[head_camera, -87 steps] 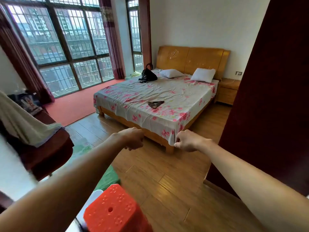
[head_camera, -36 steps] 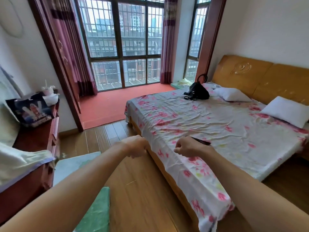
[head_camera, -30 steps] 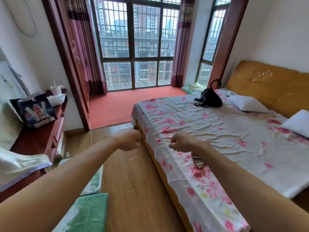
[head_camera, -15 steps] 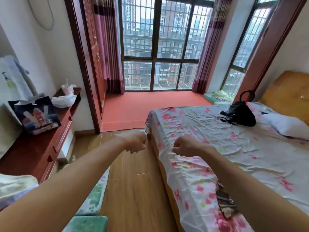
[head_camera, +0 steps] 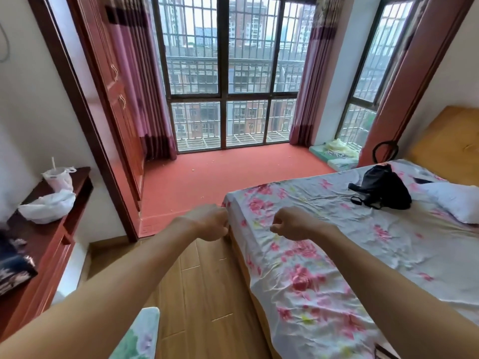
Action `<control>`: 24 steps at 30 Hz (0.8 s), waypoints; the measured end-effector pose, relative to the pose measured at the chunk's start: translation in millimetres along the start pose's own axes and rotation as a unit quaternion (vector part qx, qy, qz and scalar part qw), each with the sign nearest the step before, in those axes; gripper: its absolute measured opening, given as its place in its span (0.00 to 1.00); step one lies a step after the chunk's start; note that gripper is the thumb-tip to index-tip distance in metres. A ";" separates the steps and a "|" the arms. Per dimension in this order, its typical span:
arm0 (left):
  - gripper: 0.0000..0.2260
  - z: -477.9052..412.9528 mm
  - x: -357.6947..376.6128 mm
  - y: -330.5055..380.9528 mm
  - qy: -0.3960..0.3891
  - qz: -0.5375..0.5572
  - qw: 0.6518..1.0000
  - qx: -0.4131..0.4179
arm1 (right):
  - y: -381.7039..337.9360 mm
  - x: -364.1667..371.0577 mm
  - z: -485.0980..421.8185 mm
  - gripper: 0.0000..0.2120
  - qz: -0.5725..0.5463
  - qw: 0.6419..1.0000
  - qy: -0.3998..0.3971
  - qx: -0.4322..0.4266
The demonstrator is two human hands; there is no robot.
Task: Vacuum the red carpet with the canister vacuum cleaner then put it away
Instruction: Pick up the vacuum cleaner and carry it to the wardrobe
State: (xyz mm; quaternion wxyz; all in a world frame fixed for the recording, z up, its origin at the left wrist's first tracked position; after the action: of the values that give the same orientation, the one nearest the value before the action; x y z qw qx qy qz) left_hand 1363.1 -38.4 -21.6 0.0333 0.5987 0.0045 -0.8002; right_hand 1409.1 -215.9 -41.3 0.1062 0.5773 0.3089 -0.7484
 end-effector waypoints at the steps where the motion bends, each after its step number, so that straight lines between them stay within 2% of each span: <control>1: 0.11 -17.8 -3.2 -3.4 -0.001 0.000 1.000 -0.007 | 7.7 -2.1 -17.4 0.17 -0.002 1.000 -0.002 -0.004; 7: 0.11 -133.6 -14.2 -29.8 -0.008 0.001 0.998 -0.059 | 56.5 -10.5 -139.6 0.13 -0.016 0.999 -0.008 -0.042; 12: 0.12 -211.5 -42.2 -48.4 -0.028 0.013 0.993 -0.115 | 85.9 -25.4 -236.9 0.13 -0.026 0.995 -0.045 -0.081; 16: 0.12 -270.8 -78.8 -63.5 0.007 0.054 0.988 -0.147 | 96.1 -66.6 -314.8 0.12 -0.028 0.992 -0.029 -0.123; 21: 0.11 -341.1 -78.4 -95.5 -0.028 0.055 0.981 -0.182 | 112.2 -59.3 -398.0 0.14 -0.018 0.986 -0.074 -0.152; 24: 0.11 -391.4 -85.0 -112.3 -0.026 0.060 0.981 -0.181 | 126.4 -58.8 -453.1 0.15 -0.005 0.985 -0.068 -0.157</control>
State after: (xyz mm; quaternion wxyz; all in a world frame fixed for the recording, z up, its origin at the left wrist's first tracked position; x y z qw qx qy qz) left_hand 1755.4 96.1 -54.5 0.1892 0.5614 0.1119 -0.7979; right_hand 1854.3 -61.9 -94.2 0.2129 0.4993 0.4176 -0.7287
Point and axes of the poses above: each hand's wrist, its own z-axis away from the middle knuckle, its own x-axis out of the palm, y = z × x, the point moved 8 cm from there along -z, towards the middle knuckle, and after that the axes turned 14 degrees about -x, right-handed, at the moved point
